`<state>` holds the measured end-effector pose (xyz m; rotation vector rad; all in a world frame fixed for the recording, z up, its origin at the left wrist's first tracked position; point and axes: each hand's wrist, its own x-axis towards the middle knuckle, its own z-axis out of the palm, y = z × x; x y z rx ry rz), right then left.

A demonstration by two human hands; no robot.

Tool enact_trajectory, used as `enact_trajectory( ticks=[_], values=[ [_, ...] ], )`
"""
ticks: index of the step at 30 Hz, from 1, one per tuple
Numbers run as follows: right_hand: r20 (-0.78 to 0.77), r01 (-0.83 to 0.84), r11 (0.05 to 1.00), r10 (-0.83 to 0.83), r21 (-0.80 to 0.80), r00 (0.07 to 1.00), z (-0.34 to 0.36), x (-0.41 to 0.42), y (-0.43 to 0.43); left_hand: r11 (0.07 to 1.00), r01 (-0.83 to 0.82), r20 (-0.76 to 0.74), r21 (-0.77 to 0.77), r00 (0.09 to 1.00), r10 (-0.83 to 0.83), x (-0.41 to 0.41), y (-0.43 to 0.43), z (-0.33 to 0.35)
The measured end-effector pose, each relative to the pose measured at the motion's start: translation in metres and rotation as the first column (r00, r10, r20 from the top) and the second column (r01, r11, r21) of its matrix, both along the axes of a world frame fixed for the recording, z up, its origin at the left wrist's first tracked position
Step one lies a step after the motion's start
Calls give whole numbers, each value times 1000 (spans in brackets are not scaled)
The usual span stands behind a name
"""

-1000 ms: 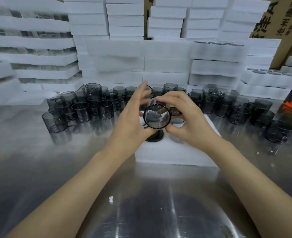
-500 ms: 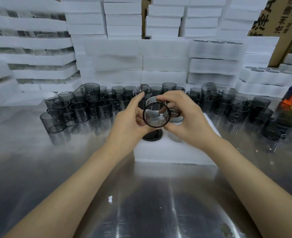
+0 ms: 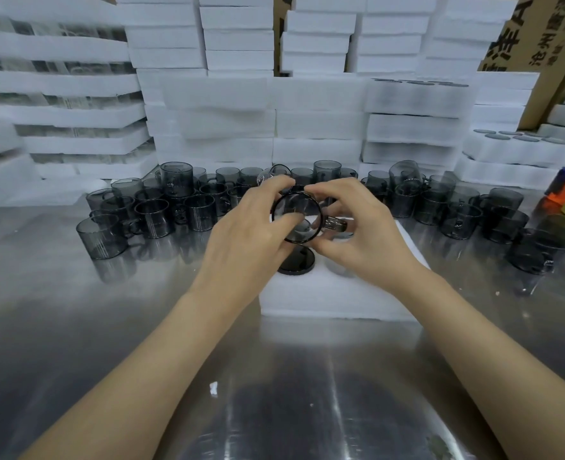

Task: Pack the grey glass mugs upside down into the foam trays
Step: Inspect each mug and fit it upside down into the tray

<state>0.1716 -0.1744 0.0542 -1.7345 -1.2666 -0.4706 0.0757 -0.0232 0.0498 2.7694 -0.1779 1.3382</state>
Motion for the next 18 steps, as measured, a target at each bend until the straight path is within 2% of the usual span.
enact_trajectory(
  ticks=[5,18],
  values=[
    [-7,16,1000,-16,-2,1000,-1,-1,0,997,-56,-38,59,998,59,1,0,1],
    [103,-8,999,13,-52,995,-4,1,-1,995,-22,-109,99,994,33,-3,-2,4]
  ],
)
